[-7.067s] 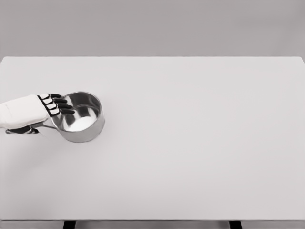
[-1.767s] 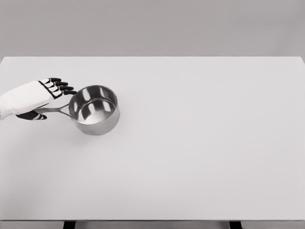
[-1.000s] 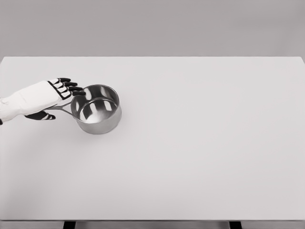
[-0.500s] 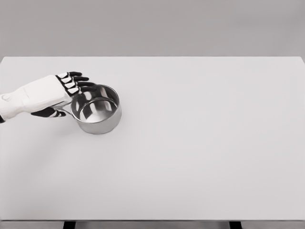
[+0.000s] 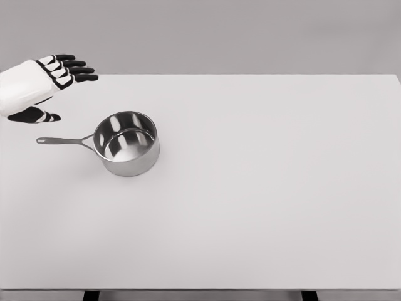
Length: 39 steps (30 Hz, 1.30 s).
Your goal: Rotate pot handle
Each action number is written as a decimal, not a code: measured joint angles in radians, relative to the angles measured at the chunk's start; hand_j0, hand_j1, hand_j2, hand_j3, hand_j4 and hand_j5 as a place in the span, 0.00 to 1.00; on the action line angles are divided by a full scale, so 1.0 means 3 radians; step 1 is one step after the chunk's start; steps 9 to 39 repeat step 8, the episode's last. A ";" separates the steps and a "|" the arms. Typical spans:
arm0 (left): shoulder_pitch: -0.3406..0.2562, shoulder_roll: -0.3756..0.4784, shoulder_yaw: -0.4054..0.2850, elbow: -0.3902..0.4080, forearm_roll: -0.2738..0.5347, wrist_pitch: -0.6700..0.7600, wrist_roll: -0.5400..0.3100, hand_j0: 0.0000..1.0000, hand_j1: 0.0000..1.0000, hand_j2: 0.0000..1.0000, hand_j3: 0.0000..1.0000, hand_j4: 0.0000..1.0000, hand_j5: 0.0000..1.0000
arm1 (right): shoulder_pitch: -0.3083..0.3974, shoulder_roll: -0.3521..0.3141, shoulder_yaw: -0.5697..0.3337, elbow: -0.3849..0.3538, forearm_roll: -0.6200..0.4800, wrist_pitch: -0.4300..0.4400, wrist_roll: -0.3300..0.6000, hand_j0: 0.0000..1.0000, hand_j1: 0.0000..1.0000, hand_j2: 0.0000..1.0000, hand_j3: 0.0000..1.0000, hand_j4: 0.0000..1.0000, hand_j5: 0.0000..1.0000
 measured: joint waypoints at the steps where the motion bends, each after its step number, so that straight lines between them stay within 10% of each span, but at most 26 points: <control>1: 0.0000 -0.0055 0.0003 0.0016 -0.0030 0.0000 -0.0018 1.00 1.00 1.00 1.00 1.00 1.00 | 0.0000 0.0000 0.0000 0.0000 0.0000 0.0000 0.0000 1.00 1.00 1.00 1.00 1.00 1.00; 39: -0.0020 -0.0258 0.0063 0.0149 -0.0169 -0.0001 -0.0069 1.00 1.00 1.00 1.00 1.00 1.00 | 0.0000 0.0000 0.0000 0.0000 0.0000 0.0001 0.0000 1.00 1.00 1.00 1.00 1.00 1.00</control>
